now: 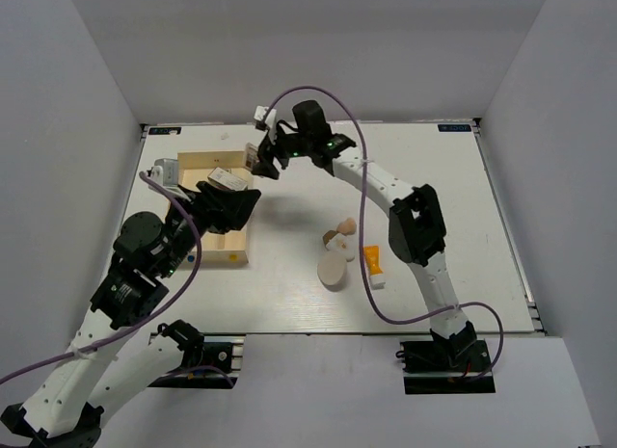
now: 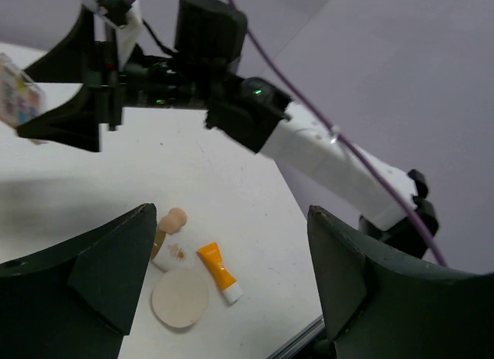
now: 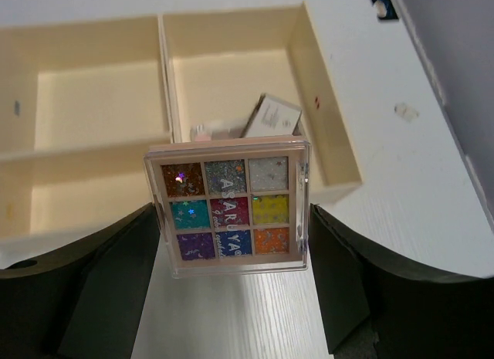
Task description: Organize the makeup
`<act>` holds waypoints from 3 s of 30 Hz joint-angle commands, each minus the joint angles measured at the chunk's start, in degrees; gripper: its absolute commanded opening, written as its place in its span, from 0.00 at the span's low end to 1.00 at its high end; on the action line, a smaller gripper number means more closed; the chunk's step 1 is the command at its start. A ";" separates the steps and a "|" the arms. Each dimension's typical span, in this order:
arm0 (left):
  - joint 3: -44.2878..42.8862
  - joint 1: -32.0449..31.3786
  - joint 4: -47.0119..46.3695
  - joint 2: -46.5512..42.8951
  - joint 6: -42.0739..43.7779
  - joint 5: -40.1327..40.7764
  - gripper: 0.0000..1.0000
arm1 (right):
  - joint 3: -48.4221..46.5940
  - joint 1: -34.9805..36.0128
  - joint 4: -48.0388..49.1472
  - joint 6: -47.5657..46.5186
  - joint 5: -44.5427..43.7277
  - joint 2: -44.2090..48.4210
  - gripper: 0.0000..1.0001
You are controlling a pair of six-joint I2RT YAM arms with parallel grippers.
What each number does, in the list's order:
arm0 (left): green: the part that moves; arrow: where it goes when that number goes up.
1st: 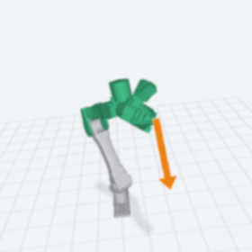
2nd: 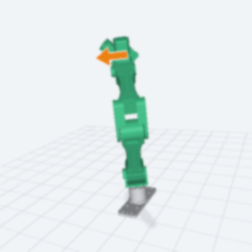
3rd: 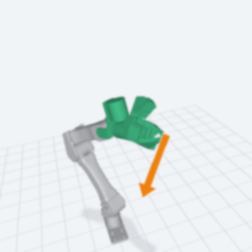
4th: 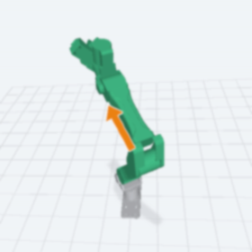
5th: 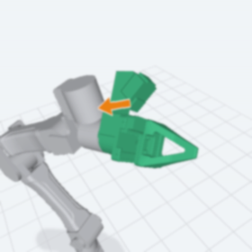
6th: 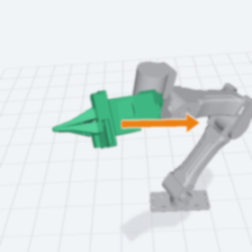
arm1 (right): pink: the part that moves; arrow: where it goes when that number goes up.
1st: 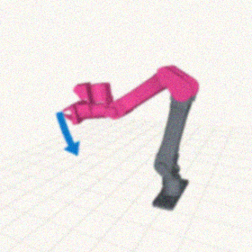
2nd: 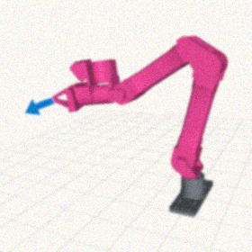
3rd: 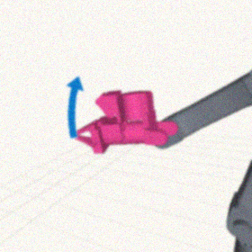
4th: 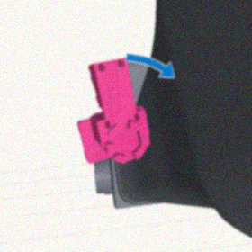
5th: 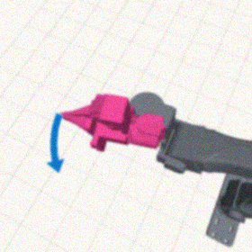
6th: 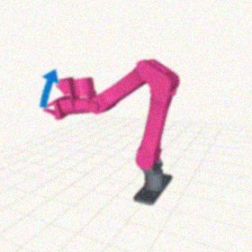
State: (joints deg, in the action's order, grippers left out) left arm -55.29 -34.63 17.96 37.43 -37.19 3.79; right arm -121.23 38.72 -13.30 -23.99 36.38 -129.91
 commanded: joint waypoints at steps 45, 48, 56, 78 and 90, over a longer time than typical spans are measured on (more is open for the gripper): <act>-2.37 -0.17 9.30 13.78 -3.59 -16.68 0.59 | 21.02 -4.50 16.84 12.58 -17.85 17.89 0.00; -3.15 -0.17 10.16 21.68 -3.33 -21.79 0.53 | 27.85 -7.85 7.45 10.11 -17.31 25.98 0.05; -3.68 -2.55 10.61 34.54 -5.79 -24.80 0.66 | 48.26 -17.36 -6.99 4.92 -15.64 46.39 0.33; -19.85 -12.12 16.41 64.07 -18.71 -16.28 0.72 | 74.47 -29.32 -7.53 8.61 -11.51 70.49 0.04; -25.75 -14.32 19.40 71.82 -18.97 -15.48 0.54 | 80.36 -30.90 -5.51 9.84 -10.45 75.85 0.01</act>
State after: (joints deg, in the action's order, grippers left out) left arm -78.96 -48.21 35.90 109.47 -56.16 -12.38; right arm -41.69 8.47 -21.50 -15.18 24.64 -55.64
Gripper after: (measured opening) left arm 0.566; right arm 0.023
